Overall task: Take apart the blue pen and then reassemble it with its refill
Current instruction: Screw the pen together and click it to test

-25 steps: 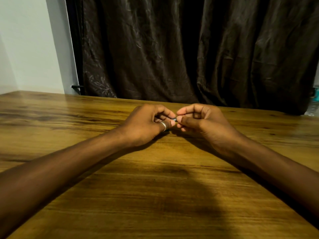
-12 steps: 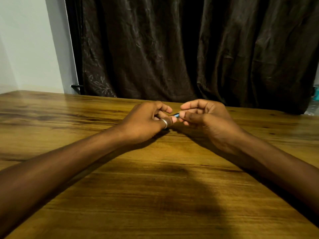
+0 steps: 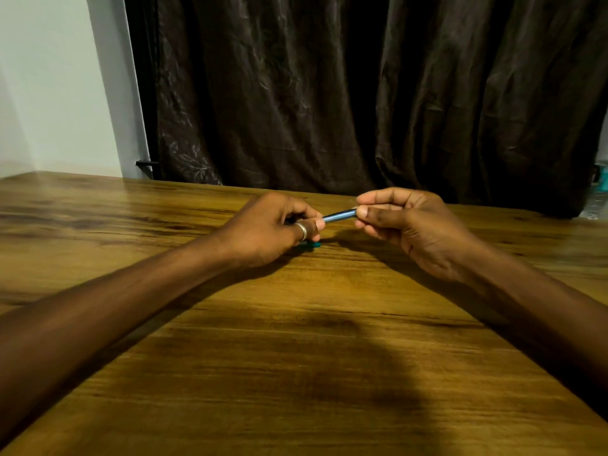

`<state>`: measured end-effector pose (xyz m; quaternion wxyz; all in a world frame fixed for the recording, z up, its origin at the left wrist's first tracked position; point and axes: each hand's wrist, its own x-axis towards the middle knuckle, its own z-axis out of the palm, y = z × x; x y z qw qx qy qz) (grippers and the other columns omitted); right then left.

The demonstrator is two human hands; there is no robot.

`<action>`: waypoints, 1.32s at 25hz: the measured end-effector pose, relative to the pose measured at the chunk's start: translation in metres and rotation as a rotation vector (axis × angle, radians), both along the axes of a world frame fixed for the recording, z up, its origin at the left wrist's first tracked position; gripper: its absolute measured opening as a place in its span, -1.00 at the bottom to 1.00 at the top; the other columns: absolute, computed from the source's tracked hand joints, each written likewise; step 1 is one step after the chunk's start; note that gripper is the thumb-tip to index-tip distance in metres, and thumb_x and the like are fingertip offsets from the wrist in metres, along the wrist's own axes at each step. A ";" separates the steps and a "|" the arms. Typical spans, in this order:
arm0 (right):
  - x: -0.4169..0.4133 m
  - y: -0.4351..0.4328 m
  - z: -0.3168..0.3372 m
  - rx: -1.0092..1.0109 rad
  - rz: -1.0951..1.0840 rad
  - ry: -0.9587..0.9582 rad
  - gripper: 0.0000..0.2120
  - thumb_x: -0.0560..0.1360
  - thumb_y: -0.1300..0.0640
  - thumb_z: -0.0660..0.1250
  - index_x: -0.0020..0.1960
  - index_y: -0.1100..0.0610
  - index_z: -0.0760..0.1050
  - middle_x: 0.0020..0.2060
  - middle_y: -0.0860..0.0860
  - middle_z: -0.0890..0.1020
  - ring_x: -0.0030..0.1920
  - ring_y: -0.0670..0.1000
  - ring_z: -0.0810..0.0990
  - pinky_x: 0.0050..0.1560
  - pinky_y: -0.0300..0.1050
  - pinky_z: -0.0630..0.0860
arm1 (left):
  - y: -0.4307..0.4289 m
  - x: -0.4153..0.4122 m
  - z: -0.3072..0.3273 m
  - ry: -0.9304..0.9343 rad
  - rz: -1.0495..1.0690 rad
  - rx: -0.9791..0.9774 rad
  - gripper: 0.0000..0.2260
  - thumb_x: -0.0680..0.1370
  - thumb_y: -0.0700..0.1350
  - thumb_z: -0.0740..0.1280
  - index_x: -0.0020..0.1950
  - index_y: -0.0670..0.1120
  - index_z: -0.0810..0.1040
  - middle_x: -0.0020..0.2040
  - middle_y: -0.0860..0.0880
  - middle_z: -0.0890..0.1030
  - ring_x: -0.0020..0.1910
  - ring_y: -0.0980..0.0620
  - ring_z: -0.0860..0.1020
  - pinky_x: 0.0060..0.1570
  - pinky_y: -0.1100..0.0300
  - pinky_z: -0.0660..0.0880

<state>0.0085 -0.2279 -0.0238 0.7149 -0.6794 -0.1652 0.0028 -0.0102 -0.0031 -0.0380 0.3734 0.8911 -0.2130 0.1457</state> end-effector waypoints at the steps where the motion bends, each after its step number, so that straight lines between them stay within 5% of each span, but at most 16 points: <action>1: 0.000 -0.002 0.001 -0.023 0.014 0.005 -0.80 0.45 0.40 0.41 0.05 0.24 0.62 -0.19 0.12 0.74 -0.21 -0.04 0.74 -0.20 -0.30 0.63 | 0.001 0.000 0.001 0.006 -0.017 0.004 -0.85 0.59 -0.01 0.36 0.00 -0.01 0.71 -0.15 0.06 0.71 -0.19 0.15 0.61 -0.14 0.10 0.51; 7: -0.002 -0.002 0.002 -0.057 0.049 0.006 -0.71 0.31 0.29 0.47 0.03 0.23 0.63 -0.20 0.12 0.75 -0.20 -0.02 0.74 -0.24 -0.31 0.63 | 0.003 0.001 0.001 0.054 -0.078 -0.049 -0.87 0.60 -0.08 0.37 0.00 -0.06 0.71 -0.32 0.17 0.65 -0.39 0.31 0.49 -0.38 0.42 0.38; 12: -0.001 0.003 -0.002 0.031 0.062 0.072 -0.84 0.48 0.23 0.44 0.05 0.21 0.64 -0.11 0.14 0.74 -0.13 -0.01 0.74 -0.21 -0.27 0.64 | -0.001 0.000 0.001 0.062 -0.026 -0.076 -0.87 0.60 -0.03 0.36 0.01 -0.01 0.70 -0.21 0.09 0.69 -0.31 0.29 0.55 -0.34 0.41 0.40; 17: -0.005 0.022 -0.009 0.158 0.100 0.183 -0.75 0.59 0.13 0.33 0.16 0.28 0.58 -0.08 0.18 0.71 -0.11 0.01 0.72 -0.16 -0.24 0.66 | -0.011 -0.005 -0.001 0.044 0.008 -0.114 -0.87 0.60 -0.08 0.36 0.07 -0.04 0.68 -0.20 0.04 0.69 -0.29 0.18 0.58 -0.30 0.26 0.48; 22: -0.002 0.040 0.007 0.191 -0.101 0.124 -0.85 0.64 0.09 0.26 -0.01 0.12 0.55 -0.12 0.05 0.76 -0.22 -0.10 0.67 -0.22 -0.27 0.59 | -0.023 -0.016 0.006 0.319 -0.022 -0.302 -0.79 0.65 -0.09 0.26 0.16 -0.16 0.61 -0.13 -0.03 0.70 -0.30 0.10 0.62 -0.35 0.26 0.52; 27: -0.005 0.055 0.036 0.217 -0.234 0.080 -0.80 0.67 0.04 0.18 0.10 0.08 0.55 -0.12 -0.01 0.69 -0.12 -0.08 0.69 -0.09 -0.15 0.58 | -0.030 -0.025 0.010 0.524 -0.164 -0.521 -0.78 0.64 -0.08 0.28 0.19 -0.17 0.59 -0.11 -0.09 0.72 -0.24 0.06 0.68 -0.28 0.25 0.62; 30: -0.007 0.070 0.039 0.357 -0.155 0.201 -0.72 0.67 -0.04 0.14 0.06 0.11 0.53 -0.22 0.01 0.56 -0.24 -0.04 0.64 -0.24 -0.13 0.60 | -0.028 -0.025 0.009 0.546 -0.184 -0.570 -0.81 0.63 -0.09 0.30 0.14 -0.16 0.60 -0.11 -0.12 0.73 -0.19 0.04 0.71 -0.21 0.23 0.64; 33: -0.008 0.077 0.035 0.430 -0.059 0.323 -0.59 0.63 -0.19 0.10 -0.11 0.12 0.47 -0.45 -0.02 0.42 -0.50 -0.08 0.39 -0.49 -0.23 0.34 | -0.031 -0.026 0.004 0.559 -0.188 -0.559 -0.81 0.62 -0.11 0.31 0.10 -0.21 0.60 -0.12 -0.13 0.72 -0.19 0.03 0.72 -0.18 0.24 0.64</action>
